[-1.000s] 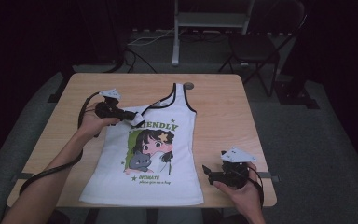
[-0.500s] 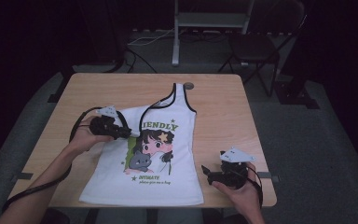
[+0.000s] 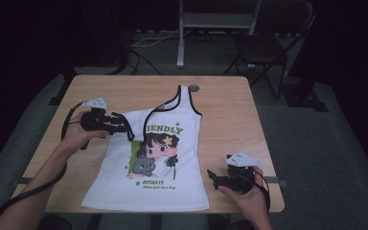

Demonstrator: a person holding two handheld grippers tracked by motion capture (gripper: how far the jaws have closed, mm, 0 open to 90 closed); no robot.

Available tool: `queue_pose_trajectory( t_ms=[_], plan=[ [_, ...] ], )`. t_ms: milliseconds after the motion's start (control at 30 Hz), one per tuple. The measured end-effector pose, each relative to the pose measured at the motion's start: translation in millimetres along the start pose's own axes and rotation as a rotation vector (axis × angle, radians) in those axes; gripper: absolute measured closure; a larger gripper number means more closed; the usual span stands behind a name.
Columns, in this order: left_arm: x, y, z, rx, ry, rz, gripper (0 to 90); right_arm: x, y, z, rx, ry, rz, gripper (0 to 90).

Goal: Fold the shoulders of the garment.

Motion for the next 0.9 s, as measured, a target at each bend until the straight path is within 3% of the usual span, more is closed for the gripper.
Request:
queue_pose_trajectory(
  t_ms=[133,200,400,600,900],
  plan=[
    [-4.1,1.2,-29.8,0.109,-0.087,-0.063,42.1,0.1,0.5,-0.1,-0.001,-0.003,0.002,13.1],
    [-12.4,7.3,-43.8,0.178,-0.115,-0.144,40.3,-0.2,0.9,0.1,0.001,-0.006,0.005,13.1],
    [-30.6,19.5,-45.6,0.193,-0.122,-0.231,40.4,-0.3,0.6,1.1,0.002,-0.002,0.001,13.1],
    [-40.1,34.4,-37.2,0.173,-0.127,-0.238,40.3,-0.7,0.0,1.6,-0.001,0.002,0.0,13.1],
    [-47.3,39.1,-34.4,0.145,-0.141,-0.225,40.3,0.0,0.1,0.9,0.0,-0.001,0.006,13.1]
  ],
)
Point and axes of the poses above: each handheld gripper's, and its own axes: z roughly backward along the jaws, y roughly out of its underside, x roughly to its left, the point moved 4 cm from there along -z, roughly forward along the jaws, and after that the axes turned 15 degrees about -x, right-handed, at the moved point
